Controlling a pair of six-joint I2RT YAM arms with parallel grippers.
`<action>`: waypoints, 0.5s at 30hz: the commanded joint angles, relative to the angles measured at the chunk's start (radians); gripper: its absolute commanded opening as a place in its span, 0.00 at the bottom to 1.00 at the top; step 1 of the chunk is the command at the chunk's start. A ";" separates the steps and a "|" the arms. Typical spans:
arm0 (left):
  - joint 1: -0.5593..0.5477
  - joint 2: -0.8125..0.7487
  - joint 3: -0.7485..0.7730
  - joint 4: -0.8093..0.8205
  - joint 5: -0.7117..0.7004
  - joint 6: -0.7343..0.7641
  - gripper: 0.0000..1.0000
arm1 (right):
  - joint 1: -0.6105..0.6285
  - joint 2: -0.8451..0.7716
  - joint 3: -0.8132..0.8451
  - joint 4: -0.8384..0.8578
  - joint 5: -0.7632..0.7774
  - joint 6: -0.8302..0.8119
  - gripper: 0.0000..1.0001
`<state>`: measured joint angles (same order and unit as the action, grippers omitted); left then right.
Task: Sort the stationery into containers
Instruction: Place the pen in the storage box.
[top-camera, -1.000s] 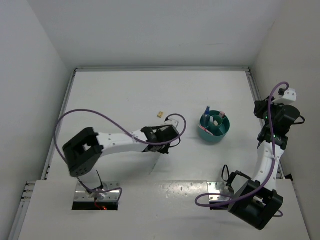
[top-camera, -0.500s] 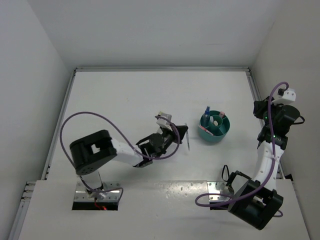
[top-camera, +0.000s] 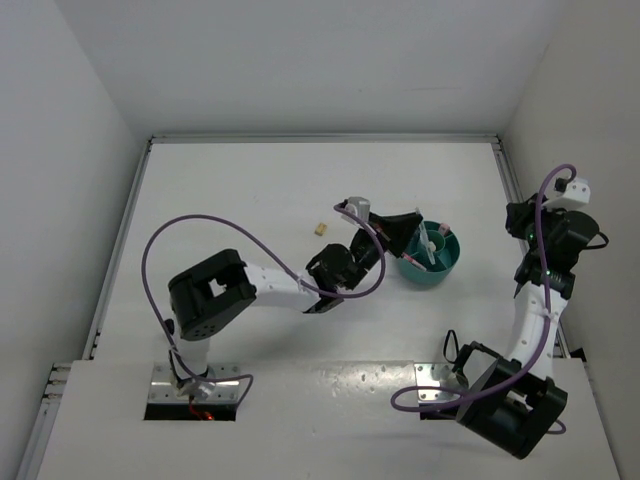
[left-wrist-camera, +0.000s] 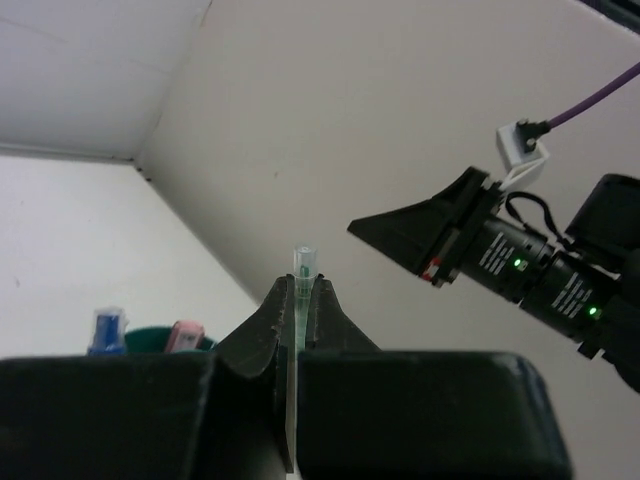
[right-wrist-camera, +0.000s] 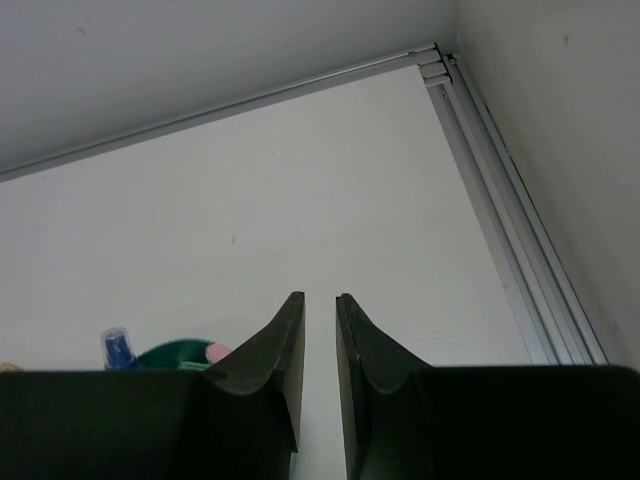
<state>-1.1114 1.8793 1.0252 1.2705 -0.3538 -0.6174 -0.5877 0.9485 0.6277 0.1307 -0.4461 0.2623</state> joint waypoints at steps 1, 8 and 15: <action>-0.002 0.021 0.070 0.109 0.035 0.037 0.00 | -0.006 0.003 -0.005 0.052 -0.005 0.002 0.19; -0.002 0.101 0.156 0.078 0.016 0.081 0.00 | -0.015 -0.007 -0.005 0.052 -0.005 0.002 0.19; -0.002 0.155 0.167 0.032 -0.022 0.127 0.00 | -0.024 -0.017 -0.014 0.061 -0.005 0.011 0.19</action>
<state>-1.1114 2.0258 1.1618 1.2713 -0.3569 -0.5278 -0.6018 0.9474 0.6228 0.1349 -0.4458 0.2626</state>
